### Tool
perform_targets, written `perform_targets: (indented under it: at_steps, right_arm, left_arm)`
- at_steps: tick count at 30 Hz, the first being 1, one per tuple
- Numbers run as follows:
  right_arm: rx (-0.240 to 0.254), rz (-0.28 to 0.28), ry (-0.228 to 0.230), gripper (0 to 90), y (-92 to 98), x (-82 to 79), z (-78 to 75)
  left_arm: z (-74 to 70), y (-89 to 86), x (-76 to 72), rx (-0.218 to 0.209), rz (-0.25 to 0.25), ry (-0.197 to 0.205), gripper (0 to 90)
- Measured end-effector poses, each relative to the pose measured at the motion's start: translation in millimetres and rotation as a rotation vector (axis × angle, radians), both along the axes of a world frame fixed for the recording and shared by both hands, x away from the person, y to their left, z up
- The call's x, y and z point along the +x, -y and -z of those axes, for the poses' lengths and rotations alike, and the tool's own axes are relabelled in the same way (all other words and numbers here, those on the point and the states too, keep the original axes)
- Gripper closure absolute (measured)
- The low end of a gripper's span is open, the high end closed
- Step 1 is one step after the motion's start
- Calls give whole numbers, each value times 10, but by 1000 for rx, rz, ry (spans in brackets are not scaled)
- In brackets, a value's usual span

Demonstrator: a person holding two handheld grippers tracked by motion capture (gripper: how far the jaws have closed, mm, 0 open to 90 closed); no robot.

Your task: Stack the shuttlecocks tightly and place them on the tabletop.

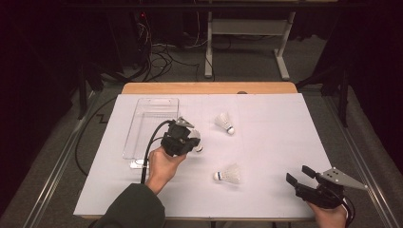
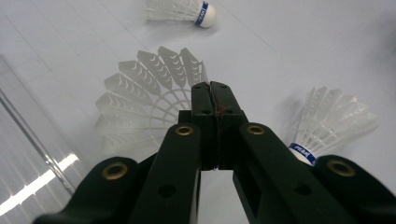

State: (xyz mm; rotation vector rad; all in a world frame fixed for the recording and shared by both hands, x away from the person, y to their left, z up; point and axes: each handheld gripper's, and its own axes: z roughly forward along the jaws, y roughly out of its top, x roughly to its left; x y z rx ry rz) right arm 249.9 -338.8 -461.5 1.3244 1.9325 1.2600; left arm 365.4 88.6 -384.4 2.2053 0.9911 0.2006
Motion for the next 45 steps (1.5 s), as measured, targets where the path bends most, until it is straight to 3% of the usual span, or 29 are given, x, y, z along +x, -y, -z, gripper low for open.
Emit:
perform_targets:
  at_steps: [9,16,45]
  right_arm:
    - [-1,-2,0,291,-3,1,0]
    - [1,-3,-2,291,-3,1,1]
    - [-1,-7,-12,292,-24,18,11]
  left_arm:
    - [-58,19,185,35,-28,15,893]
    - [-48,28,314,58,-39,1,893]
    - [136,91,570,137,-71,-41,888]
